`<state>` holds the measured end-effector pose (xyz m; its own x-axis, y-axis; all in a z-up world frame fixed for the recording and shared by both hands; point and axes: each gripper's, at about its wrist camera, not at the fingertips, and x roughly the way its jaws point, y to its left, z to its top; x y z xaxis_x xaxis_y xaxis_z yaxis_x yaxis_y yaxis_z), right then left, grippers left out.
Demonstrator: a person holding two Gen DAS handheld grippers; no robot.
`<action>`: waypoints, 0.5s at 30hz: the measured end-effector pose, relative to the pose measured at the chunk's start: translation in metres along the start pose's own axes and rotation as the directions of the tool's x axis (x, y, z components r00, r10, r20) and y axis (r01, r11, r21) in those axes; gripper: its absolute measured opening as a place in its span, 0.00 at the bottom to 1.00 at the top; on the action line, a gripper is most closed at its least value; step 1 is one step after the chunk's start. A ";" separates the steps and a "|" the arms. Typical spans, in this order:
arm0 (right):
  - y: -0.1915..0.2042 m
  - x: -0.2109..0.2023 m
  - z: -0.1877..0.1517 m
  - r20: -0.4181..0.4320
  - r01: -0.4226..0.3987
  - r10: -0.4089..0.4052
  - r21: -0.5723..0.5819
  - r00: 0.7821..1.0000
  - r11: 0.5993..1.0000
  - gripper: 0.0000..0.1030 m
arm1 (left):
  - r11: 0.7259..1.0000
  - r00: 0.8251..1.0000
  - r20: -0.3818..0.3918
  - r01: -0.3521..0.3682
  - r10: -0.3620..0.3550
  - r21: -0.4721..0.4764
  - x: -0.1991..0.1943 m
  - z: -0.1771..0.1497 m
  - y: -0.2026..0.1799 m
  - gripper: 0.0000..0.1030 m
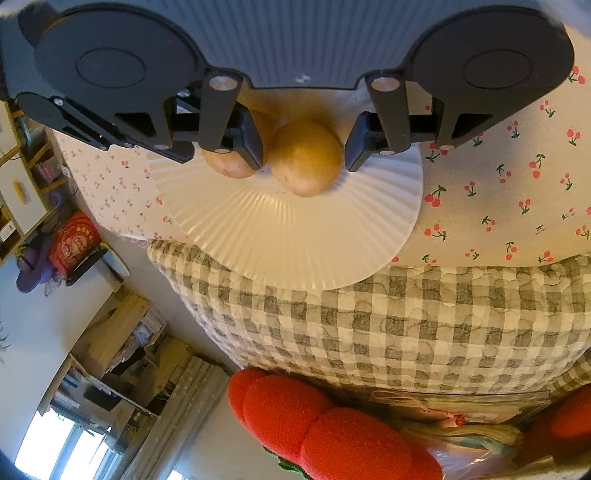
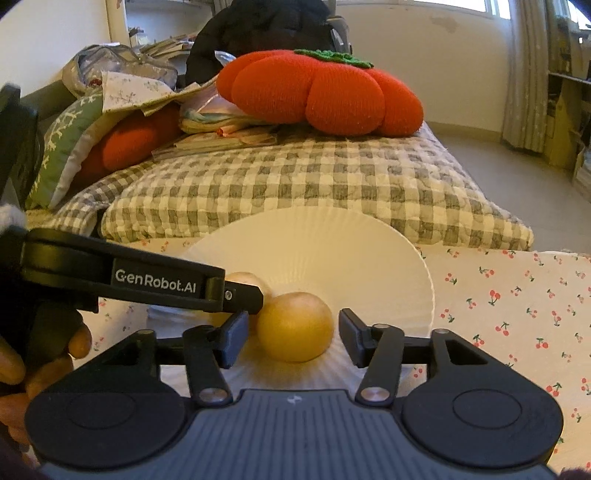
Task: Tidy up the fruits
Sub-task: 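Carry both yellow fruits onto the white plate and open both tools, then withdraw both open tools from the plate back toward the remaining fruit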
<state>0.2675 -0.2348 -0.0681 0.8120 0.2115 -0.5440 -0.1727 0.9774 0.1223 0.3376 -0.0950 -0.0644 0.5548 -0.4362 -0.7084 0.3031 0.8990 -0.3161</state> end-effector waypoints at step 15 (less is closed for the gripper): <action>-0.009 -0.024 0.006 -0.016 0.081 -0.079 0.106 0.997 0.991 0.69 | 0.999 0.999 0.030 -0.027 0.028 -0.047 -0.059 -0.015 -0.001 0.48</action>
<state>0.2530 -0.2486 -0.0507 0.8144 0.1333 -0.5648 -0.0467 0.9852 0.1652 0.2933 -0.0694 -0.0317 0.5865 -0.4118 -0.6975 0.2518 0.9112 -0.3262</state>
